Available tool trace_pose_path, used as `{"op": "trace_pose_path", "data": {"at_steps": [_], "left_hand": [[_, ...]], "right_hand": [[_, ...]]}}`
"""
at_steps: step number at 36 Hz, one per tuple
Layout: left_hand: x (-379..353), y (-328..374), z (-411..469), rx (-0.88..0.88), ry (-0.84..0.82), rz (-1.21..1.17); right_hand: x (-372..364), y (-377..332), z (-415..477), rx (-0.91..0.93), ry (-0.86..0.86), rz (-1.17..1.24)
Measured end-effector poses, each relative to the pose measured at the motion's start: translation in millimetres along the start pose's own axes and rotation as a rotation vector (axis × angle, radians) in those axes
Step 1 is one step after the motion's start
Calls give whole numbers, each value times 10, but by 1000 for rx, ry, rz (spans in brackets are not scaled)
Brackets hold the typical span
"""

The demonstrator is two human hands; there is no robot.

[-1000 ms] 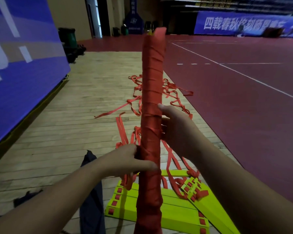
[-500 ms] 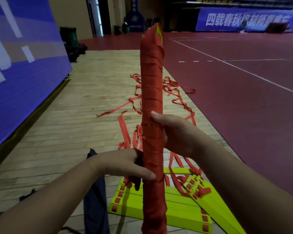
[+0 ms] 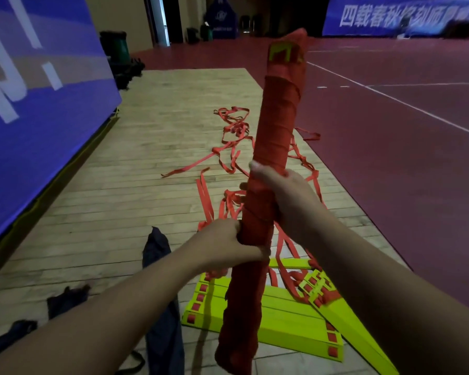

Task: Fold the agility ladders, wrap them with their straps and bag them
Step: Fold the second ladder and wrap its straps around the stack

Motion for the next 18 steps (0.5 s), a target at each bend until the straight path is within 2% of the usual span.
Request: {"op": "trace_pose_path", "data": {"at_steps": [4, 9, 13, 16, 18], "left_hand": [[99, 128, -87, -128, -154, -217], [88, 252, -238, -214, -288, -341], [66, 251, -234, -138, -408, -275], [147, 114, -214, -81, -468, 3], [242, 38, -203, -78, -418, 111]], "right_hand": [[3, -117, -59, -133, -226, 295], [-52, -73, -31, -206, -387, 317], [-84, -108, -80, -166, -385, 313], [-59, -84, -88, -177, -375, 236], [-50, -57, -80, -190, -398, 156]]}}
Point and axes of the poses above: each hand's wrist, its own z-axis towards the middle knuckle, its own x-axis out of the back of the hand, y = z × x, the point moved 5 cm from there along z, towards the middle knuckle, and after that the axes turned 3 degrees about z, right-handed, at the moved point
